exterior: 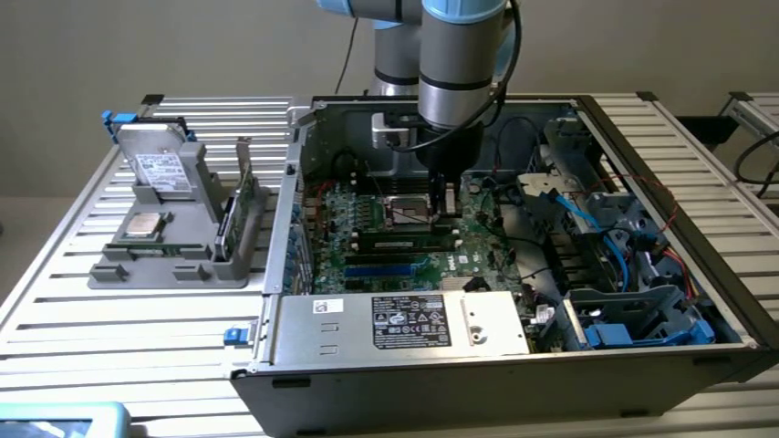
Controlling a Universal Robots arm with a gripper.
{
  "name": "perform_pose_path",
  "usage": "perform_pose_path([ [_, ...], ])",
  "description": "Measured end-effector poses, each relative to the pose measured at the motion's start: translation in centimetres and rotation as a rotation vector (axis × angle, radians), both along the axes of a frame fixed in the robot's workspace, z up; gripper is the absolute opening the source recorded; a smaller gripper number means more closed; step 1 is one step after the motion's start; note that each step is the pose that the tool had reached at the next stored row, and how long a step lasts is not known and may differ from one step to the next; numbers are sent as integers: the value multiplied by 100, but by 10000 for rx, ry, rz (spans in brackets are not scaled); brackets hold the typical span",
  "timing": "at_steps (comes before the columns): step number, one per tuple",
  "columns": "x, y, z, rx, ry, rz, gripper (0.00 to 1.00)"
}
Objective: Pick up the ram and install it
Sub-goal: 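Press down the ram until it locks into place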
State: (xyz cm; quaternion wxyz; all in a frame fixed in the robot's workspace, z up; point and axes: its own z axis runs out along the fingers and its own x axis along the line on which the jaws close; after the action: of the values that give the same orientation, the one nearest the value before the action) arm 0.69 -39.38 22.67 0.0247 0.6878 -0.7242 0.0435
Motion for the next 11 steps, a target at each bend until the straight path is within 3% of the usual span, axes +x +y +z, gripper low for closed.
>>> perform_pose_path([
  [11, -9, 1, 8, 5, -2, -147, 11],
])
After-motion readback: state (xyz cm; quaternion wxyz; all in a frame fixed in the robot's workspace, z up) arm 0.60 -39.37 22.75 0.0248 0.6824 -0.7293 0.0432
